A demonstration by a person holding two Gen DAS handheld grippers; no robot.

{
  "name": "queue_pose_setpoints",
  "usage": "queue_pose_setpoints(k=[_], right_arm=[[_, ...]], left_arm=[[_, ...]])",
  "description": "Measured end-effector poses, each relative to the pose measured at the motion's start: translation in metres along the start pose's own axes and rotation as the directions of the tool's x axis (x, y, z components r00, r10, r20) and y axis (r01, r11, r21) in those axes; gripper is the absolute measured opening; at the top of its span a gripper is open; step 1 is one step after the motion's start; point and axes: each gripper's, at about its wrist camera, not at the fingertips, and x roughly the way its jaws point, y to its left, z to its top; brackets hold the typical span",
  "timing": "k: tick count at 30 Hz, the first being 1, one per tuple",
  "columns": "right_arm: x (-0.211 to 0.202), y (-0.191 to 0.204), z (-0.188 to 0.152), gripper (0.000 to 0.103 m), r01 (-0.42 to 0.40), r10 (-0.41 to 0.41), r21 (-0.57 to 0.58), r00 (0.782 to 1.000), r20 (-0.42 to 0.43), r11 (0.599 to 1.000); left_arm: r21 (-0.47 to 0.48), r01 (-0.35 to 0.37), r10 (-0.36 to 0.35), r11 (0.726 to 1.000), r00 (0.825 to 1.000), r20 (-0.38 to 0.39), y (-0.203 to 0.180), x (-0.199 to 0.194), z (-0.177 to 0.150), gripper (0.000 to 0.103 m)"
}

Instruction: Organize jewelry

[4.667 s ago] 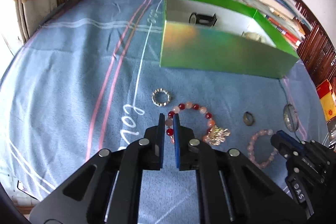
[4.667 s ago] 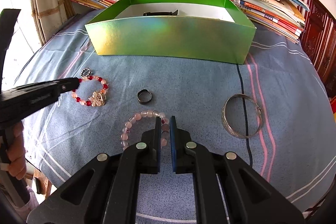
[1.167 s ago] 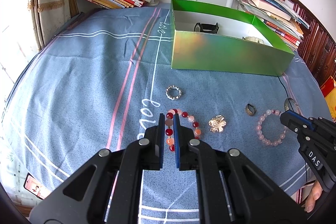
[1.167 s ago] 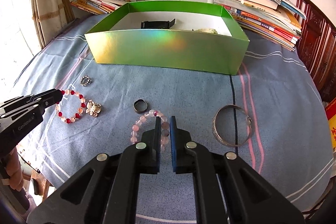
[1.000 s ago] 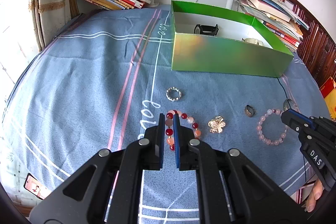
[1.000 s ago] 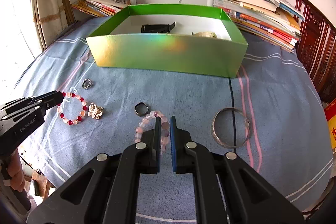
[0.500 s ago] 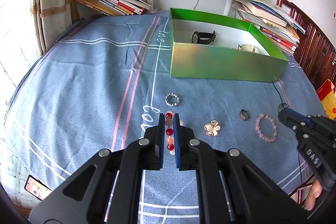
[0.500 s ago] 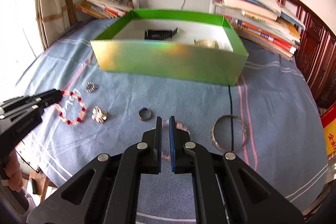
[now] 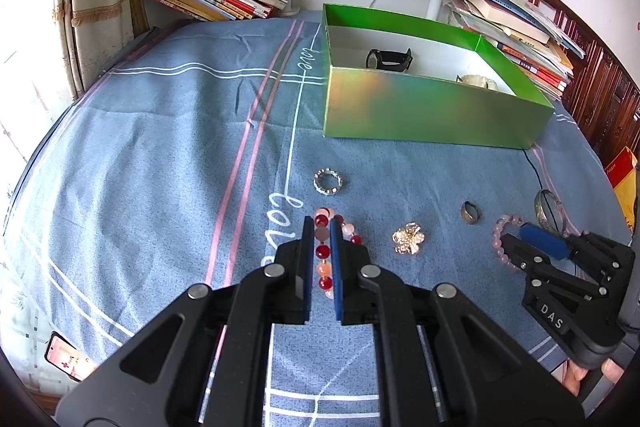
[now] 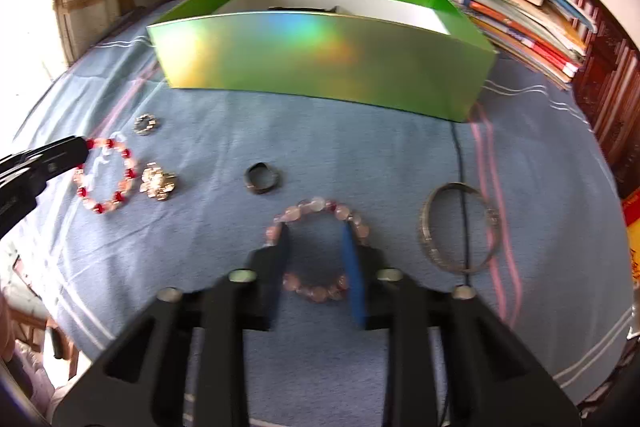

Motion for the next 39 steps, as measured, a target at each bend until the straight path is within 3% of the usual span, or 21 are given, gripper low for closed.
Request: queue_pose_setpoints(k=[1,12,18,25,27,31,33,36,39], right_arm=[[-0.001,0.001,0.0,0.0,0.001,-0.001,-0.003,1.0,0.001,1.0],[-0.029,0.003,0.012,0.0,-0.016,0.016,-0.004,0.996,0.088,1.0],[-0.023,-0.009,0.006,0.001,-0.01,0.009,0.031,0.999,0.044,0.999],[-0.008,-0.018,-0.005,0.014,0.026,-0.026,0.064,1.0,-0.002,0.998],[-0.007,-0.019,-0.007,0.031,0.037,-0.037,0.068,0.999,0.001,0.997],[-0.004,-0.016,-0.008,0.032,0.047,-0.047,0.047,0.999,0.003,0.998],[-0.004,-0.014,-0.009,0.027,0.038,-0.038,0.035,0.999,0.008,0.999],[-0.003,-0.011,-0.009,0.003,0.001,-0.001,0.025,1.0,0.007,1.0],[-0.003,-0.009,-0.009,0.0,-0.013,0.013,0.018,1.0,0.011,1.0]], left_arm=[[0.0,0.0,0.0,1.0,1.0,0.0,0.0,0.0,0.0,0.008],[-0.004,-0.001,0.001,1.0,1.0,0.008,0.003,-0.003,0.001,0.008],[-0.008,-0.004,0.004,1.0,1.0,0.003,0.003,-0.002,0.001,0.008],[-0.002,-0.005,0.005,1.0,1.0,-0.005,0.001,0.0,-0.001,0.008],[-0.001,-0.005,0.005,1.0,1.0,-0.006,0.0,0.001,-0.001,0.008],[0.001,-0.006,0.006,1.0,1.0,-0.007,0.0,0.001,-0.001,0.008],[0.002,-0.006,0.006,1.0,1.0,-0.007,-0.001,0.001,-0.001,0.008],[0.004,-0.006,0.006,1.0,1.0,-0.007,-0.002,0.001,-0.001,0.008],[0.006,-0.006,0.006,1.0,1.0,-0.007,-0.002,0.001,-0.001,0.008]])
